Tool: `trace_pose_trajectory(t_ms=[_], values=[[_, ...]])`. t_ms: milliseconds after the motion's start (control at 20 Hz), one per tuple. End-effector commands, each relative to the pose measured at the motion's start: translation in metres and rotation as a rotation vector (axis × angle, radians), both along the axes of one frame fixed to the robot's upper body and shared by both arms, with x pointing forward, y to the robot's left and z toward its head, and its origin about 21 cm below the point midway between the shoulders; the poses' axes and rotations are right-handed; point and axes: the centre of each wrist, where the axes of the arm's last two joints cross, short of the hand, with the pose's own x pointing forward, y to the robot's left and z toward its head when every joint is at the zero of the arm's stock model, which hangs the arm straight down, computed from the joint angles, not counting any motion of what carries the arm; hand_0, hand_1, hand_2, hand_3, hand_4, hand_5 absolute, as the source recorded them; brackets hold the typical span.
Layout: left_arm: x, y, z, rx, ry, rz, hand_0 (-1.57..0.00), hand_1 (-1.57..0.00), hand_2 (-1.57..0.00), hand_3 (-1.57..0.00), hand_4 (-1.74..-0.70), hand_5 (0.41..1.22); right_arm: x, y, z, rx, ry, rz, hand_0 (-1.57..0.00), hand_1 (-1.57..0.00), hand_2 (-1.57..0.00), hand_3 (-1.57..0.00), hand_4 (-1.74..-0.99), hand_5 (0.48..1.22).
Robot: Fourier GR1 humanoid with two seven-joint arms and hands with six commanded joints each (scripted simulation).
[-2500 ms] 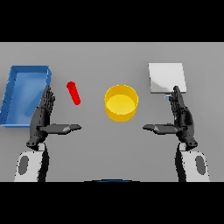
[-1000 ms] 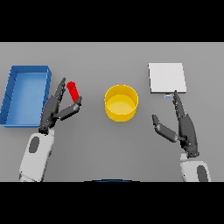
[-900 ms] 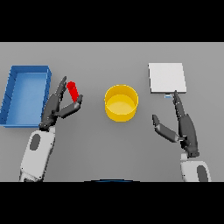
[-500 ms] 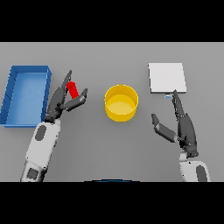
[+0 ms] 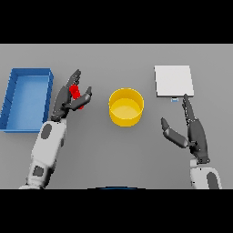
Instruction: Pick up the red beaker and tilt it to pour out 1 green nut into yellow bowl. Pick up the yellow bowl and place it on the metallic measuring scale.
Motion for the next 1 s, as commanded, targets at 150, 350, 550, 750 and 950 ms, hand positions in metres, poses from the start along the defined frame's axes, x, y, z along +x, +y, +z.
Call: trace_pose_trajectory(t_ms=[150, 350, 550, 750, 950], values=[[0.004, -0.004, -0.003, 0.018, 0.016, 0.032, -0.84, -0.87, -0.9, -0.84, -1.54, 0.997, -0.003, 0.004, 0.003, -0.006, -0.016, 0.004, 0.0, 0.0, 0.0, 0.0, -1.256, 0.646], [0.004, -0.004, -0.003, 0.066, 0.0, -0.014, -1.27, -1.29, -1.3, -1.19, -1.54, 1.129, -0.004, 0.001, -0.001, 0.001, -0.01, -0.003, 0.0, 0.0, 0.0, 0.0, -1.254, 0.644], [0.004, -0.014, 0.0, 0.04, 0.001, 0.006, -1.45, -1.45, -1.46, -1.41, -1.59, 1.151, -0.004, 0.005, 0.002, 0.013, -0.006, -0.009, 0.0, 0.0, 0.0, 0.0, -1.257, 0.643], [0.007, -0.011, 0.014, -0.03, -0.085, 0.039, -1.52, -1.52, -1.52, -1.51, -1.68, 1.122, -0.001, 0.002, -0.003, -0.009, 0.006, -0.017, 0.0, 0.0, 0.0, 0.0, -1.258, 0.646], [0.008, -0.016, 0.043, 0.036, -0.143, 0.012, -1.55, -1.55, -1.55, -1.54, -1.72, 1.114, -0.002, 0.004, 0.0, -0.011, -0.023, -0.003, 0.0, 0.0, 0.0, 0.0, -1.263, 0.654]])
